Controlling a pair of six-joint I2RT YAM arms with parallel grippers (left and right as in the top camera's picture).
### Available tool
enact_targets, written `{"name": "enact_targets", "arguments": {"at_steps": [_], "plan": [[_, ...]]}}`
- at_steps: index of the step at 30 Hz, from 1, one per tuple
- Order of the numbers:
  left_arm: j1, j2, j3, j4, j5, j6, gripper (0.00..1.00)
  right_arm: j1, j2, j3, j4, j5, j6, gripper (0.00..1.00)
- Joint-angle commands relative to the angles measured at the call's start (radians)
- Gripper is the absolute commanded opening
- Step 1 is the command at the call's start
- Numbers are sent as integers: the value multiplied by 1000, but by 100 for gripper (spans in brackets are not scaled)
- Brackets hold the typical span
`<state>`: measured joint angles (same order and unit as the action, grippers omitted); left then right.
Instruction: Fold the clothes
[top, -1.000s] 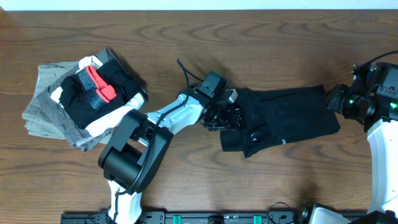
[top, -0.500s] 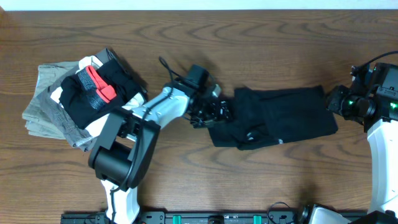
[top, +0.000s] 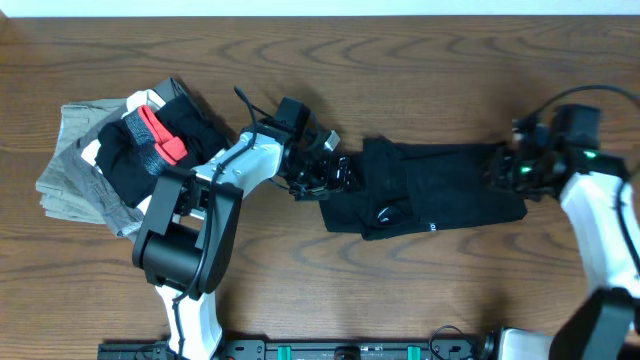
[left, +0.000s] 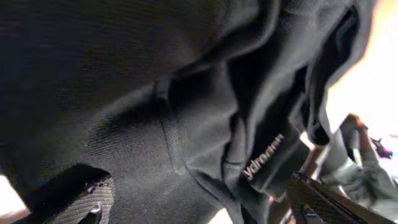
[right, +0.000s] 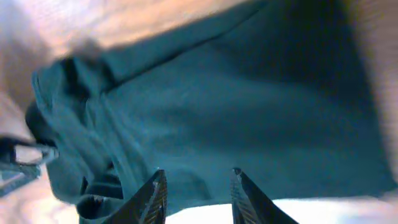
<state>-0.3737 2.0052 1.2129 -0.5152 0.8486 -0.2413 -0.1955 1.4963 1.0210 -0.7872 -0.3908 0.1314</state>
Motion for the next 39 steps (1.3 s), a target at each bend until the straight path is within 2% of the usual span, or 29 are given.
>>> {"name": "enact_targets", "arguments": {"at_steps": [1, 5, 9, 15, 29, 39], "plan": [[23, 18, -26, 0, 87, 76, 91, 49, 70, -47, 43, -69, -35, 29], [59, -32, -21, 1, 86, 76, 93, 75, 153, -94, 138, -22, 49, 21], [101, -102, -19, 2, 74, 81, 97, 90, 221, -137, 249, -29, 71, 17], [138, -126, -22, -70, -93, 93, 98, 99, 291, -147, 274, -26, 101, 15], [66, 40, -90, 30, -124, 90, 98, 99, 296, -147, 271, 3, 109, 15], [-103, 45, -90, 184, -106, -22, 98, 99, 296, -147, 268, 3, 108, 15]]}}
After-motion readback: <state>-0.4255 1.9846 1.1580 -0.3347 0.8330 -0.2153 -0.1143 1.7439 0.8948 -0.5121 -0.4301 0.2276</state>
